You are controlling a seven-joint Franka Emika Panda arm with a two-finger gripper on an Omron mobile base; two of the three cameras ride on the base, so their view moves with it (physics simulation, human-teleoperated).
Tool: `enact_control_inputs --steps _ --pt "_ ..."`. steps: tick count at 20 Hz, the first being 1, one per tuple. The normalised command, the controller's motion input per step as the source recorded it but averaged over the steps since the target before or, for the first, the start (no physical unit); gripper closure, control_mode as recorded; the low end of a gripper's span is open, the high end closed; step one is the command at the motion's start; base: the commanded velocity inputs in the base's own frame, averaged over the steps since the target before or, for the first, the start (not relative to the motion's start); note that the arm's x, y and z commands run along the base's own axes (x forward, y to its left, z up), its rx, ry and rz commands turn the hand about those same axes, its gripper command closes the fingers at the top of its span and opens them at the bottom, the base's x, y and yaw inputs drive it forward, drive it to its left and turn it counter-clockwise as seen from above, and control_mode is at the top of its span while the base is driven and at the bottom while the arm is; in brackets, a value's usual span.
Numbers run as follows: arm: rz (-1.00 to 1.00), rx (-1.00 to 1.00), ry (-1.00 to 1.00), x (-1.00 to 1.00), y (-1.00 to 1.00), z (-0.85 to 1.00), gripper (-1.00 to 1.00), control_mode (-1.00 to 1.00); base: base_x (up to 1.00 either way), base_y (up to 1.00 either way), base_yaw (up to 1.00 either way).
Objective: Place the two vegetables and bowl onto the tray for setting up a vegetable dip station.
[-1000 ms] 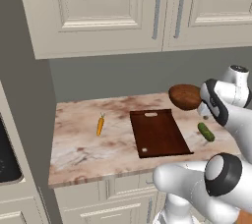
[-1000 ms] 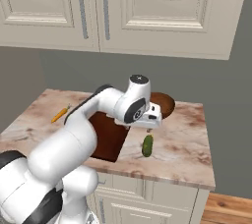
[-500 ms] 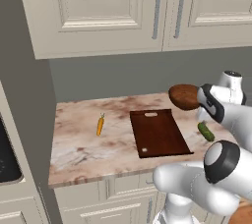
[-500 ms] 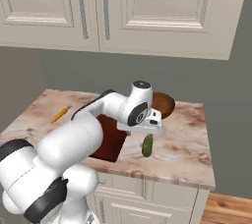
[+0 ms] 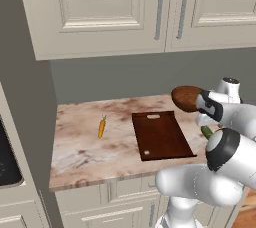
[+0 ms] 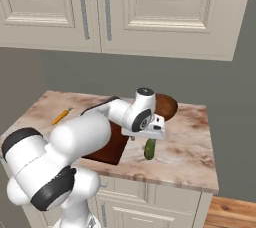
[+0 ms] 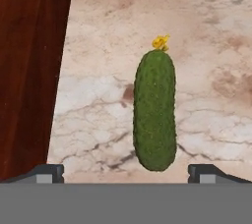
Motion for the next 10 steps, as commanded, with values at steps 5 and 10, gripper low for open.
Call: enact_control_inputs --steps 5,10 --pt "0.0 0.0 0.0 0.21 -0.11 -0.24 -1.0 -1.0 0.0 0.0 0.0" --pt "0.0 0.0 0.0 0.21 -0.17 -0.24 -1.0 -1.0 0.0 0.0 0.0"
